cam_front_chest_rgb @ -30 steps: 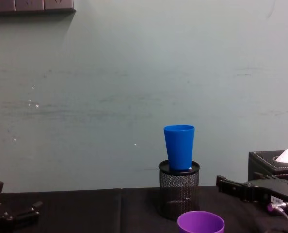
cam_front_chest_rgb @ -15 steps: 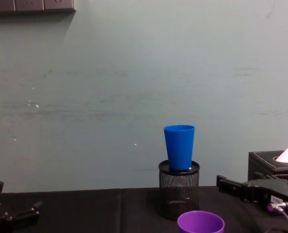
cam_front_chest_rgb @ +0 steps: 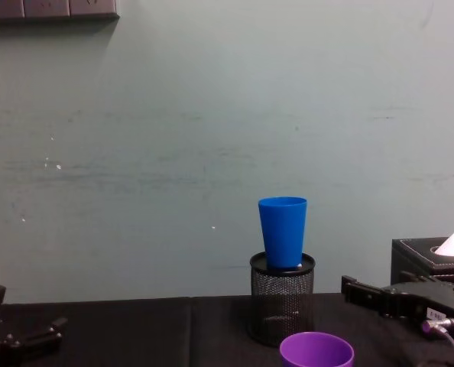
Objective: Pick up one cup with a gripper and tap it against the other cup.
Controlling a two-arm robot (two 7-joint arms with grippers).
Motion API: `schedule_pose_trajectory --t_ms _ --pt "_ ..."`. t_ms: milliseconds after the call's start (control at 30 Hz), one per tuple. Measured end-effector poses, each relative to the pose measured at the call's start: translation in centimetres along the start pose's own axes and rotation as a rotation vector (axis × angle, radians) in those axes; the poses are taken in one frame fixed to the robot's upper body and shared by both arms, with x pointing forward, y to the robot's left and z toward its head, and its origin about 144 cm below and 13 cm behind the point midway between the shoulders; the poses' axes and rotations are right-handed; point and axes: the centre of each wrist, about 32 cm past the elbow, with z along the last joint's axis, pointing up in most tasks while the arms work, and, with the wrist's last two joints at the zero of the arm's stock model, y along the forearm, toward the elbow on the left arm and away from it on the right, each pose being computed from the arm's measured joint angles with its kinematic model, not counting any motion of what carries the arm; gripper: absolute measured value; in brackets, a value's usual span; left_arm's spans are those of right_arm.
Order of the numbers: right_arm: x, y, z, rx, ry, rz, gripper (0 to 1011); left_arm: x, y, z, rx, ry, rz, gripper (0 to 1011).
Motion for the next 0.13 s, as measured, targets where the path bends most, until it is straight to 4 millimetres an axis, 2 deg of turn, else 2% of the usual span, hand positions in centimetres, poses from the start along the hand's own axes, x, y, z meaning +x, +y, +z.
schedule_pose_trajectory --t_ms 133 --pt "0.00 0.00 0.00 0.000 0.000 0.000 1003 0.00 0.00 0.00 0.000 0.000 0.000 1000"
